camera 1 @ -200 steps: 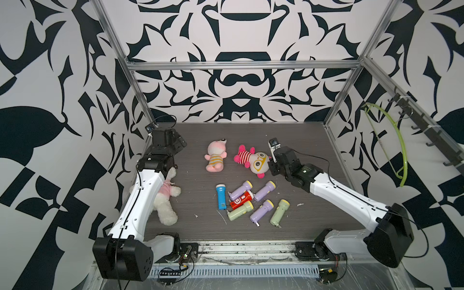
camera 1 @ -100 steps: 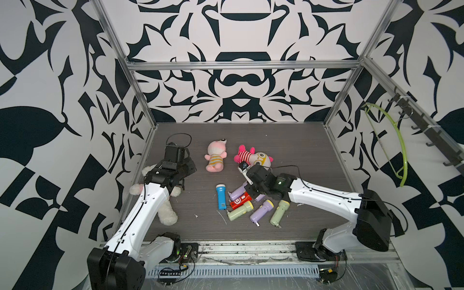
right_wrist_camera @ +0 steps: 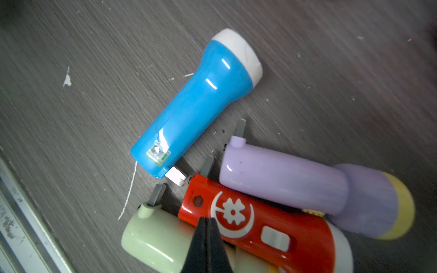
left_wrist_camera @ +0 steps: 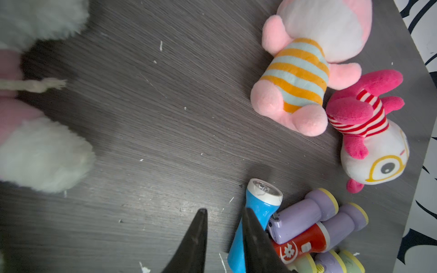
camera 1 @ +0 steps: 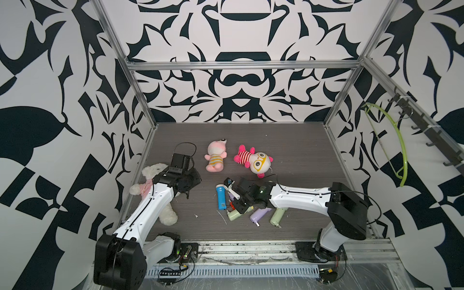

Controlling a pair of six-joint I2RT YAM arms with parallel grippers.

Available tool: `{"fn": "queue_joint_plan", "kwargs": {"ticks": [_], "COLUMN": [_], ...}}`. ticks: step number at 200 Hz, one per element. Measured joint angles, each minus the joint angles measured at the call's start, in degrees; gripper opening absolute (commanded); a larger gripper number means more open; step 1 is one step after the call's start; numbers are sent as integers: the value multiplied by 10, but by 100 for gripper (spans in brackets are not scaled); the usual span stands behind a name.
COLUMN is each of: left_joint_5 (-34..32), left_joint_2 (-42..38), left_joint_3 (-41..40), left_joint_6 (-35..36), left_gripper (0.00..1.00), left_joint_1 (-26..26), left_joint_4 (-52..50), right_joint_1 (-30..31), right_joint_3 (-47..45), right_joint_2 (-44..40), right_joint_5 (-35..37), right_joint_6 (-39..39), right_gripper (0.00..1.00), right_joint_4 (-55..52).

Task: Close the plug at the bottom of the flashlight
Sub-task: Adjust the flashlight at the center of the board.

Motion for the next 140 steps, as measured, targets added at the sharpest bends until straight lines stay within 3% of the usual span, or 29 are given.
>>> {"fn": "queue_joint_plan", "kwargs": {"ticks": [90,97,116,140], "left_joint_5": [7,3,-10,-40], "left_joint_2": [47,48,48,39], "left_joint_3": [0,1,5,14], "left_joint_6": [-14,-13,-10,-8], "left_gripper": [28,30,48,55], "left_joint_1": [-7,-7,-7,-7], "left_joint_4": [18,16,9,-9], "right_joint_1": [2,2,2,3], "right_joint_3": [59,63,74,88], "right_joint_2": [81,86,100,118], "right_joint_5": [-25,-26,-32,-43], "right_joint_6": [3,2,1,-1], "right_gripper": [0,0,0,0], "right_joint_4": [7,7,9,9]}}
